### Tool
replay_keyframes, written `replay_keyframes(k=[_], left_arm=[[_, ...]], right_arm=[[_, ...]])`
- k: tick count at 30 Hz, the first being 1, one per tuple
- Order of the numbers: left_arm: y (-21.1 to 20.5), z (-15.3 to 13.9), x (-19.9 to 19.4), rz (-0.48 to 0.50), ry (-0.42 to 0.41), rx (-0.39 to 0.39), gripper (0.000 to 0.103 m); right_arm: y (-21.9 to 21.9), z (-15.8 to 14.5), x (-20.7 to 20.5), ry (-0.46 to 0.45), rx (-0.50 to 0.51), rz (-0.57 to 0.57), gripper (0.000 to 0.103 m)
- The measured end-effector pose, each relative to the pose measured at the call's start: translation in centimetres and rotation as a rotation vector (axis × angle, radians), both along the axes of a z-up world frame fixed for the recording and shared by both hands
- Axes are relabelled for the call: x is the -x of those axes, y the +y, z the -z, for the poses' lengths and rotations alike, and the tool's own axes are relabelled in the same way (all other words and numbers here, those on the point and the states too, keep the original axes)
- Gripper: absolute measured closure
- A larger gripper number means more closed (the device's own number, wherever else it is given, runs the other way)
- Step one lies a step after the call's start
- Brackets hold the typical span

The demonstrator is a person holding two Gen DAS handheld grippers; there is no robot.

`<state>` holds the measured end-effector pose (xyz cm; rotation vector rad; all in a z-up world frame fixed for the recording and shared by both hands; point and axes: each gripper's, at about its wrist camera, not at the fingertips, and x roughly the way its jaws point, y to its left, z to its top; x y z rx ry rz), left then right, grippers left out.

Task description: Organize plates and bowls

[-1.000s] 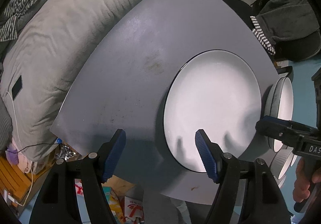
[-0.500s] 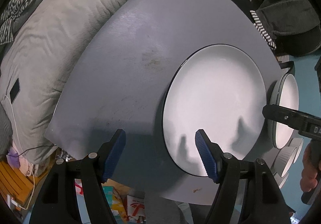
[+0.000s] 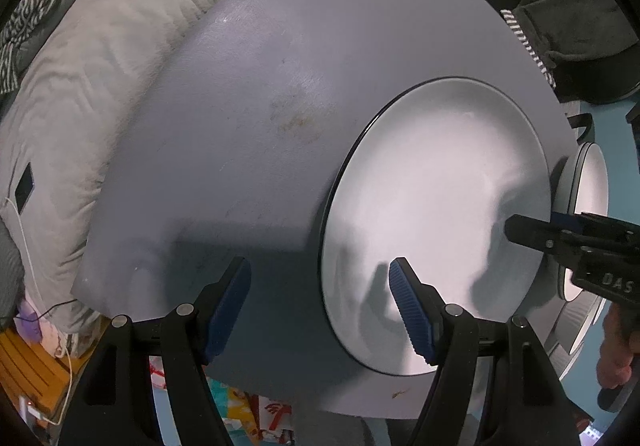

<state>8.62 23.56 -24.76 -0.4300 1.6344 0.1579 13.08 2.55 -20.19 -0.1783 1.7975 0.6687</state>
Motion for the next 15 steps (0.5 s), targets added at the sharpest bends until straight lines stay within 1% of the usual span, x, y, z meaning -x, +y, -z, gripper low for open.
replay_keyframes(k=[1,3,4,5,6,7,9,11,15], left_arm=[[0.0,0.0,0.0,0.002,-0.003,0.000,0.034],[0.0,0.1,0.0,0.005,0.000,-0.005,0.054],[0.2,0.2,0.0,0.002,0.004,-0.004,0.054],[0.3,0.1,0.0,-0.007,-0.004,-0.001,0.056],[0.5,0.0,-0.1,-0.013,-0.013,0.004,0.062],[0.5,0.0,-0.1,-0.017,-0.019,0.013,0.064],[0.8,-0.1,-0.1,-0.032,-0.029,0.037,0.073],[1.0,-0.2,-0.1,-0.049,-0.039,0.058,0.078],[0.9,-0.3,0.0,-0.058,-0.036,0.052,0.078]], right_arm=[[0.1,0.0,0.0,-0.010,0.005,-0.002,0.068],[0.1,0.0,0.0,-0.017,0.007,0.000,0.070],[0.1,0.0,0.1,-0.015,0.031,0.005,0.072],[0.1,-0.1,0.1,-0.020,0.034,0.005,0.075],[0.1,-0.1,0.1,-0.026,0.038,0.005,0.076],[0.1,0.0,0.0,-0.031,0.041,0.008,0.079],[-0.1,-0.1,0.0,-0.032,0.043,0.019,0.080],[-0.3,-0.1,0.0,-0.043,0.032,0.034,0.081],[-0.7,-0.3,0.1,-0.046,0.030,0.051,0.082]])
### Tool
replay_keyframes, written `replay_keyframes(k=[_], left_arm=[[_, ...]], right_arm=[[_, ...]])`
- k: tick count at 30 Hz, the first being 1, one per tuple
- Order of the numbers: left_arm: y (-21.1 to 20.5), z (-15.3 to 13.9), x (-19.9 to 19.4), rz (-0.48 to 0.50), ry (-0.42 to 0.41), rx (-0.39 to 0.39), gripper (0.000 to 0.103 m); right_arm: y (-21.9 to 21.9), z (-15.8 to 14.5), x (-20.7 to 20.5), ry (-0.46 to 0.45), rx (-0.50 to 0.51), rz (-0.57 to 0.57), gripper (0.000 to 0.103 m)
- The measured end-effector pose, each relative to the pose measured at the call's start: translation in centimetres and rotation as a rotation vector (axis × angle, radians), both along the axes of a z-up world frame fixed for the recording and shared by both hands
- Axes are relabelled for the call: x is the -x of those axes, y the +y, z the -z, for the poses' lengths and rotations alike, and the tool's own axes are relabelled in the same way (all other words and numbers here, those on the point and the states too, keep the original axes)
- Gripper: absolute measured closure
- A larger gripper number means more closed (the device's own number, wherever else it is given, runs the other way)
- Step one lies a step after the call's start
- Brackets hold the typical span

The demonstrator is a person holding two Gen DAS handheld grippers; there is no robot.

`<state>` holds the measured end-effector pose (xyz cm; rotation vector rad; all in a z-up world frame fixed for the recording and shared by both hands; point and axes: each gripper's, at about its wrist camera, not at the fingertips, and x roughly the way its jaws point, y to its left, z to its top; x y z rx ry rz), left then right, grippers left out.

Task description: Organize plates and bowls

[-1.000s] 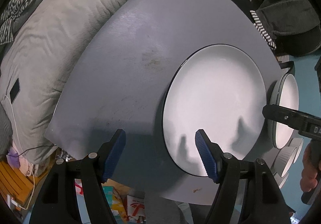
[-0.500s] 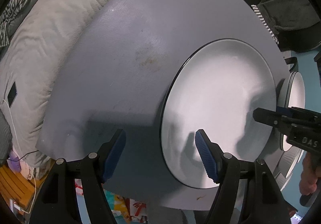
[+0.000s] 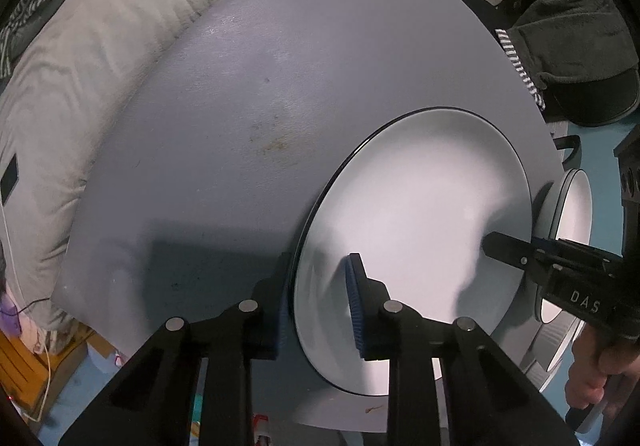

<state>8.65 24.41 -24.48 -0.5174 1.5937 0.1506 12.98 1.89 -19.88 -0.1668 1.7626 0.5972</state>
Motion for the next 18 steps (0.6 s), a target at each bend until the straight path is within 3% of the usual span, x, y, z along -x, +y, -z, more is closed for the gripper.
replay_keyframes(k=[18], left_arm=[[-0.2,0.4,0.6,-0.018,-0.001,0.010,0.079]], right_arm=[[-2.0,-0.9,0.4,0.032,-0.014,0.107,0.086]])
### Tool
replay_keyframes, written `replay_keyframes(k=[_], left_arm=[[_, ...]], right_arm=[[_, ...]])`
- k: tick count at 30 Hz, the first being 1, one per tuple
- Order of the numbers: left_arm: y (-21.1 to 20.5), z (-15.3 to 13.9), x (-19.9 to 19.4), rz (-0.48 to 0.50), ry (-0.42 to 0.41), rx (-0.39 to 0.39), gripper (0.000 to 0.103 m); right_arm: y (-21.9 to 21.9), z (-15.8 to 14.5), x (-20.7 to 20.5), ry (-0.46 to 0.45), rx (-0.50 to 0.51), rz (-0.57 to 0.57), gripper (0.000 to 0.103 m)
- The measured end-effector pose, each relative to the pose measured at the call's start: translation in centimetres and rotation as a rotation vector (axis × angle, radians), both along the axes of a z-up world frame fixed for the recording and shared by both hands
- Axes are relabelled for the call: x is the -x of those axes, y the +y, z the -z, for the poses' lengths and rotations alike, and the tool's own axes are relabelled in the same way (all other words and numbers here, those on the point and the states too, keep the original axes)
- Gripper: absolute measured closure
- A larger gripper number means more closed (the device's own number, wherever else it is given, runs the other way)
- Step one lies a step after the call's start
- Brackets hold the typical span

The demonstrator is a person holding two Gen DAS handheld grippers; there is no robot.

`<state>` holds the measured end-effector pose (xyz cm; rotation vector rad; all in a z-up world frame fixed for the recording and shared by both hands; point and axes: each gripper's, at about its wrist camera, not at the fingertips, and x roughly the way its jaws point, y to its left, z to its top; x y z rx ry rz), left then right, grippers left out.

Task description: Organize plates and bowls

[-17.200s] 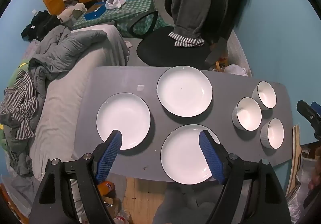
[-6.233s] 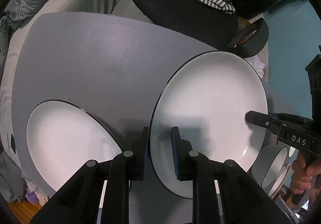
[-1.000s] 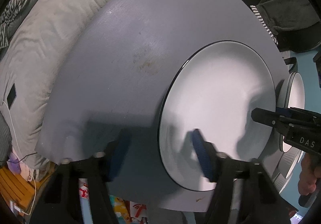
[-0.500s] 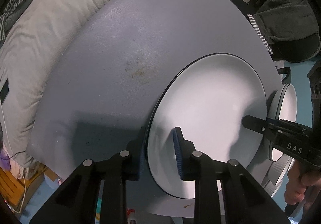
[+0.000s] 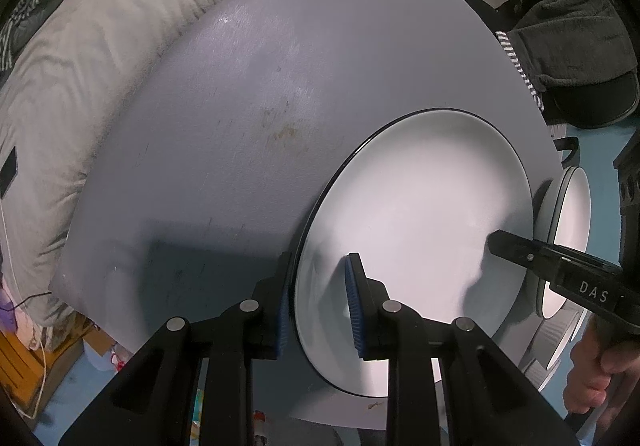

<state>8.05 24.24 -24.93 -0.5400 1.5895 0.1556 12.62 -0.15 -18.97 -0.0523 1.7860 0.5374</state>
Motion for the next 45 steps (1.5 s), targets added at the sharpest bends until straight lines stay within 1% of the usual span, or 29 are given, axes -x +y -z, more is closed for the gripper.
replay_keyframes(k=[8,13,20,27,32,37,45], left_arm=[[0.0,-0.2,0.3,0.004,-0.002,0.004,0.079],[-0.1,-0.2,0.2,0.013,-0.006,0.002,0.079],[-0.2,-0.7,0.6,0.021,-0.031,0.016,0.083],[-0.6,-1.2,0.6,0.025,-0.035,0.022,0.083],[-0.2,-2.2,0.8,0.028,-0.045,0.025,0.083],[-0.1,-3.1,0.7,0.030,-0.059,0.034,0.084],[-0.9,-4.7,0.0,0.043,-0.081,0.043,0.085]], right_arm=[[0.7,-0.8,0.1,-0.011,-0.006,-0.008,0.089],[1.0,-0.8,0.4,-0.020,-0.004,-0.016,0.089],[0.6,-1.1,0.8,-0.030,-0.037,0.001,0.090],[0.1,-1.6,0.9,-0.048,-0.059,-0.001,0.090],[0.1,-2.3,1.1,-0.059,-0.067,0.000,0.091],[-0.2,-3.2,0.9,-0.066,-0.100,0.017,0.092],[-1.6,-4.7,0.3,-0.093,-0.125,0.034,0.092]])
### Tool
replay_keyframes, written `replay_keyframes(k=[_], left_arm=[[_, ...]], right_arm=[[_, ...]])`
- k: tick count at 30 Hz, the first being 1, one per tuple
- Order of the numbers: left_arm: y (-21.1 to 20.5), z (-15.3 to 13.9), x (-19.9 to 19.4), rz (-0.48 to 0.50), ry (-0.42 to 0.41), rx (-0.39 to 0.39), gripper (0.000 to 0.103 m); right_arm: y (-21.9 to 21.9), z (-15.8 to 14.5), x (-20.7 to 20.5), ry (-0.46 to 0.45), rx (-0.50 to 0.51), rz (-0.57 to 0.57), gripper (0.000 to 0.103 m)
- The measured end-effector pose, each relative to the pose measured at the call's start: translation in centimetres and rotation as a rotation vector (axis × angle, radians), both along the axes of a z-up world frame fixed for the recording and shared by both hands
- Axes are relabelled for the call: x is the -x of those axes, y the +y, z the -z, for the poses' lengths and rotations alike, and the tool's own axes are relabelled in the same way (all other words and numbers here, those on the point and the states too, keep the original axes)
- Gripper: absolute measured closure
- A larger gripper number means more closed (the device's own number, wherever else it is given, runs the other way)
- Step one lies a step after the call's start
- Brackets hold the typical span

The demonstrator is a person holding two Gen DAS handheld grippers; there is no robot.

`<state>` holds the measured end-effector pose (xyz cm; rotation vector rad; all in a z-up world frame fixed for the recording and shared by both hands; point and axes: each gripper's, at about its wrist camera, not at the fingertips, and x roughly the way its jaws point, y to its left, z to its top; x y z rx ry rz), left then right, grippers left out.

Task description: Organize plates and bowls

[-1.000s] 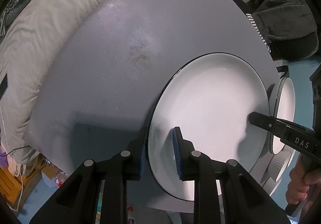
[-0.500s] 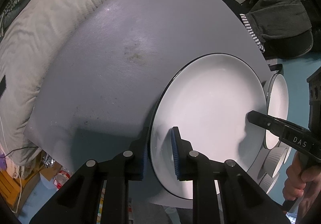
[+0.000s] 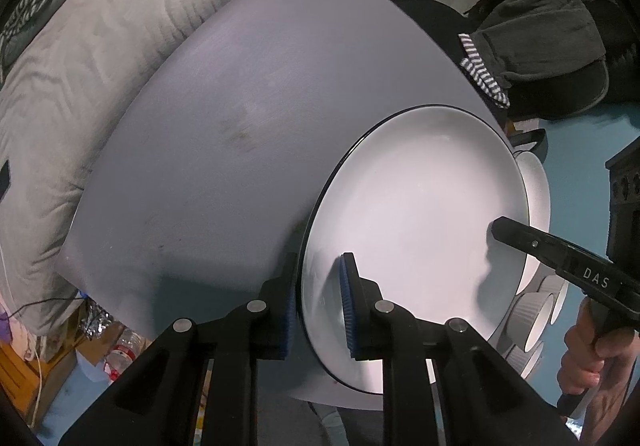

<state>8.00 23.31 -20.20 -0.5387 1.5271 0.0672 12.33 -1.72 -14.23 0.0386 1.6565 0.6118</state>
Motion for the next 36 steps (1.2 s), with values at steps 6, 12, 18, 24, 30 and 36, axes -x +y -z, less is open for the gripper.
replay_keyframes(k=[6,12,18,24,30,36], left_arm=[[-1.3,-0.9,-1.1,0.030,-0.015,-0.001,0.085],[-2.7,-1.8,-1.9,0.071,-0.028,0.003,0.085],[-5.1,-2.3,-3.2,0.116,-0.032,0.005,0.085],[-8.3,-2.4,-4.4,0.162,-0.025,0.012,0.085],[-11.1,-2.3,-5.5,0.178,-0.018,0.012,0.085],[-13.5,-1.7,-6.7,0.197,0.000,0.006,0.085]], right_arm=[[-2.0,-0.9,-0.8,-0.008,-0.016,0.046,0.092],[-3.8,-1.4,-1.3,-0.019,-0.018,0.086,0.092],[-6.7,-1.6,-1.8,-0.018,-0.019,0.139,0.092],[-9.8,-1.8,-2.6,-0.018,-0.016,0.182,0.092],[-12.9,-1.6,-3.8,-0.018,-0.009,0.218,0.092],[-15.2,-1.1,-4.8,-0.010,-0.001,0.244,0.092]])
